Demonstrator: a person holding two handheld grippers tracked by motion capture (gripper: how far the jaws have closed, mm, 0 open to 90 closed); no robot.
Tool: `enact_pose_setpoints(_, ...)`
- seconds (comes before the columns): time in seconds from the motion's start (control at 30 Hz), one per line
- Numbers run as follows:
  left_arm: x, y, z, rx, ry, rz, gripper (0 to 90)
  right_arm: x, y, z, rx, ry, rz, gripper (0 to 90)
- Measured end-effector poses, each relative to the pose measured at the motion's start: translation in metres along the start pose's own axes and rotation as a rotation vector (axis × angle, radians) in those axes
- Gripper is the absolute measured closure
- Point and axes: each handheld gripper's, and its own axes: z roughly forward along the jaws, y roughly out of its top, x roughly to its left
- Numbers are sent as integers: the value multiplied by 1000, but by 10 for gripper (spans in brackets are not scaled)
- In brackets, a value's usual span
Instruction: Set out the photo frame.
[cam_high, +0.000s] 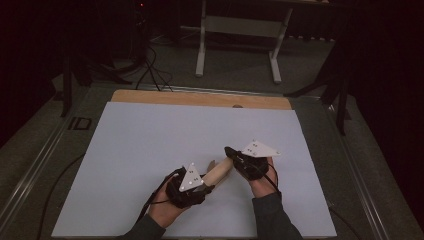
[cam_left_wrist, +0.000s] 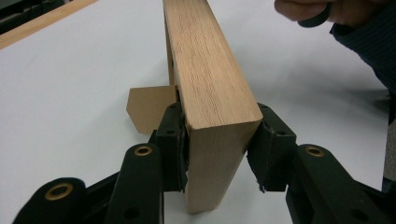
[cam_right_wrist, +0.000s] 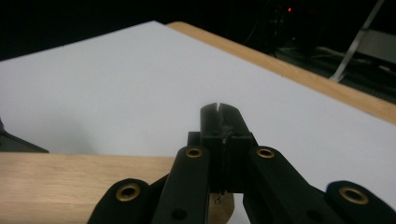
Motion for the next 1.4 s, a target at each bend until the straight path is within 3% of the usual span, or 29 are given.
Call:
enact_pose_setpoints(0.33, 2, 0, -1, 7, 24, 4, 591, 0, 0, 1, -1, 1, 5, 894)
enact_pose_setpoints(1.17, 30, -6, -5, 6, 121, -148, 566, -2, -1, 0, 7, -4, 18, 895)
enact_pose_setpoints(1.4, 29, -7, -3, 11, 120, -143, 566, -1, -1, 0, 8, 3, 10, 873)
